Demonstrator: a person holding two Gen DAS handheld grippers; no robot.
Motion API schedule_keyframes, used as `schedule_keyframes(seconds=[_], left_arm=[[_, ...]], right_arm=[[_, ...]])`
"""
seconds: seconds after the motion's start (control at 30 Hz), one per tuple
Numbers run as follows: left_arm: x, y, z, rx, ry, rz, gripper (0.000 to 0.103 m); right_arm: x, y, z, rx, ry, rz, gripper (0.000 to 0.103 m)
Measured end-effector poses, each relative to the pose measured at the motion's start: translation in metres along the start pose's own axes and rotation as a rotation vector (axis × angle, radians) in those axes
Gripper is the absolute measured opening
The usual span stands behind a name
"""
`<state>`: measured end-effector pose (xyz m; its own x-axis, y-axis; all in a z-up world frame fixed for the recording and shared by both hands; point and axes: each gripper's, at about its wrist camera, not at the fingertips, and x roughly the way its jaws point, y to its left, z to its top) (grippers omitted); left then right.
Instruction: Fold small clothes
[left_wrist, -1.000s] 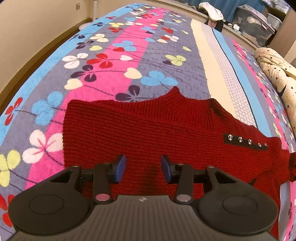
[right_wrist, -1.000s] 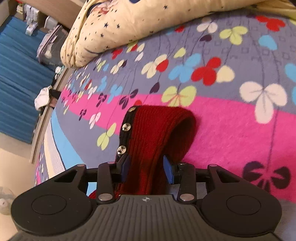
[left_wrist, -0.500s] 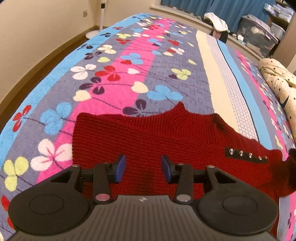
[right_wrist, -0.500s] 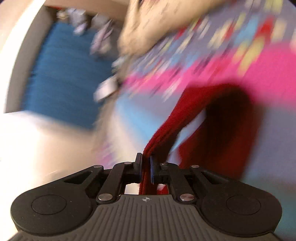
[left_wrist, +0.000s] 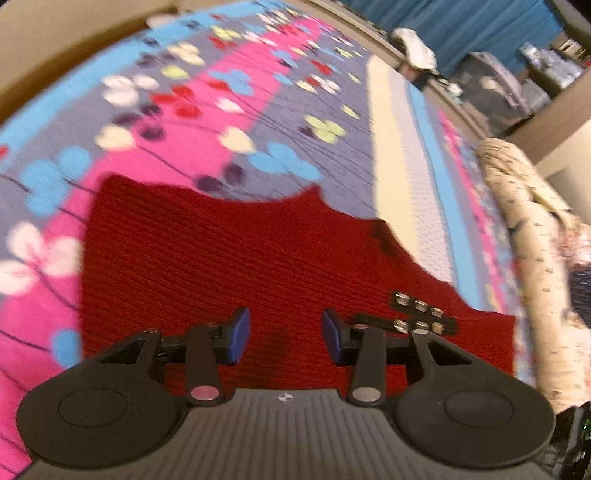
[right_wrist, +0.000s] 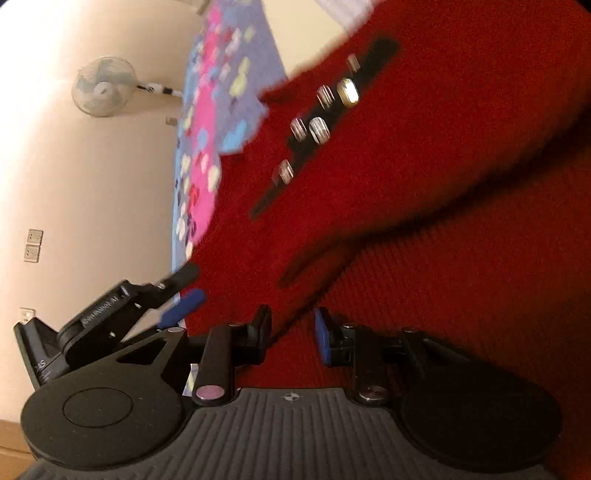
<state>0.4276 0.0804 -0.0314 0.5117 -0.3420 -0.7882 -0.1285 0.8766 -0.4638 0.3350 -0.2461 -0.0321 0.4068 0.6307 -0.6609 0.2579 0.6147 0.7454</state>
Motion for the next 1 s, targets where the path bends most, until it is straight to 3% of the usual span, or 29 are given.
schedule_keyframes(seconds=[0.13, 0.23, 0.3, 0.37, 0.43, 0.47, 0.5, 0.53, 0.67, 0.8, 0.9, 0.93, 1.0], left_arm=[[0.017, -0.014, -0.007, 0.012, 0.027, -0.107, 0.047], [0.03, -0.024, -0.014, 0.037, 0.019, -0.151, 0.047], [0.04, -0.03, -0.019, 0.049, 0.025, -0.163, 0.047], [0.05, -0.036, -0.025, 0.071, 0.021, -0.164, 0.047], [0.056, -0.046, -0.033, 0.119, -0.007, -0.157, 0.047], [0.057, -0.051, -0.037, 0.147, -0.018, -0.155, 0.045], [0.059, -0.057, -0.041, 0.183, -0.031, -0.139, 0.028], [0.058, -0.062, -0.044, 0.219, -0.04, -0.122, 0.019], [0.036, -0.076, -0.041, 0.308, -0.12, -0.08, 0.012], [-0.018, -0.065, -0.023, 0.268, -0.227, 0.048, 0.012], [-0.047, -0.03, -0.015, 0.181, -0.277, 0.324, 0.012], [-0.053, -0.015, -0.012, 0.126, -0.276, 0.385, 0.012], [-0.059, 0.013, -0.006, -0.004, -0.229, 0.398, 0.016]], right_arm=[[-0.032, 0.018, 0.002, -0.121, -0.171, -0.057, 0.029], [-0.045, 0.004, 0.008, -0.069, -0.268, -0.163, 0.029], [-0.048, -0.014, 0.012, 0.036, -0.285, -0.21, 0.027], [-0.05, -0.031, 0.015, 0.125, -0.277, -0.182, 0.023], [-0.052, -0.032, 0.016, 0.13, -0.272, -0.173, 0.023], [-0.051, -0.03, 0.015, 0.122, -0.272, -0.173, 0.023], [-0.05, -0.028, 0.013, 0.114, -0.272, -0.174, 0.024], [-0.05, -0.029, 0.014, 0.107, -0.269, -0.173, 0.025], [-0.054, -0.013, 0.022, 0.045, -0.274, -0.156, 0.026], [-0.08, 0.011, 0.032, -0.087, -0.373, -0.132, 0.03], [-0.099, 0.025, 0.036, -0.19, -0.487, -0.143, 0.034], [-0.105, 0.027, 0.037, -0.216, -0.532, -0.167, 0.037], [-0.112, 0.026, 0.04, -0.231, -0.594, -0.216, 0.041]])
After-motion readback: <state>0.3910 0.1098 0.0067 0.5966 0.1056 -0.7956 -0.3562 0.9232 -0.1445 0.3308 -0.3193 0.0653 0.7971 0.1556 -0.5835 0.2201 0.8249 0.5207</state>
